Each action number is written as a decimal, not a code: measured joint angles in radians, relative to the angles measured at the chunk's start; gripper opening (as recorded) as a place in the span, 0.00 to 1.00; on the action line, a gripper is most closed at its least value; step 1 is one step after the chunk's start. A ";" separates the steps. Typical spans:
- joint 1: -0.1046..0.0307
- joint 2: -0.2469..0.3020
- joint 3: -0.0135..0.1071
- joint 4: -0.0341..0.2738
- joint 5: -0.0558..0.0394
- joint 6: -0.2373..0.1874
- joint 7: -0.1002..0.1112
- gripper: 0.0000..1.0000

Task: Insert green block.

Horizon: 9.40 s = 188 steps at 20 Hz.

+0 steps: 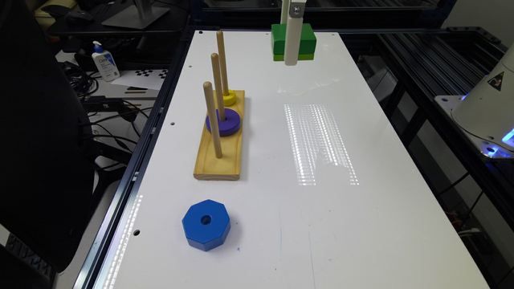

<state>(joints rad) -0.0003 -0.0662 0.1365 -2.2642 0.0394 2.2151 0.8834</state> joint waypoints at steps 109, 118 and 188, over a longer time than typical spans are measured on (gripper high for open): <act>0.019 0.333 0.038 0.358 -0.0190 0.023 0.045 0.00; 0.019 0.347 0.038 0.363 -0.0229 0.026 0.046 0.00; 0.023 0.371 0.033 0.394 -0.0456 0.024 0.070 0.00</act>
<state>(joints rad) 0.0227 0.3045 0.1697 -1.8699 -0.0062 2.2390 0.9532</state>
